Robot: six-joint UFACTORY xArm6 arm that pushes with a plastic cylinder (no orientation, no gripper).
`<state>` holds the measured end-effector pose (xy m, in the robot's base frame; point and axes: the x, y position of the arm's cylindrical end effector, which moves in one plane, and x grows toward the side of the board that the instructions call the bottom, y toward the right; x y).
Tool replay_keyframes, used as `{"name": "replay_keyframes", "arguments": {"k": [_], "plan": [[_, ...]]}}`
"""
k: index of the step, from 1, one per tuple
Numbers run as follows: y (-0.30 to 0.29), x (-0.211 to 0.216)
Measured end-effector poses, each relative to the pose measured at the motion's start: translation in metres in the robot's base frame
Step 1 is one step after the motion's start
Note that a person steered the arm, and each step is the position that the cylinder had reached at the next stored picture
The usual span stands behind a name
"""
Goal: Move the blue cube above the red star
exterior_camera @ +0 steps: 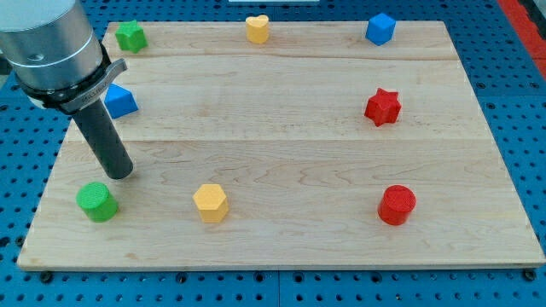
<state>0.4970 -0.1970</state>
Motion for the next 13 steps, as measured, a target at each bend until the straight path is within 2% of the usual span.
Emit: {"name": "replay_keyframes", "arguments": {"k": [9, 10, 13], "plan": [[0.021, -0.024], [0.055, -0.029], [0.077, -0.029]]}}
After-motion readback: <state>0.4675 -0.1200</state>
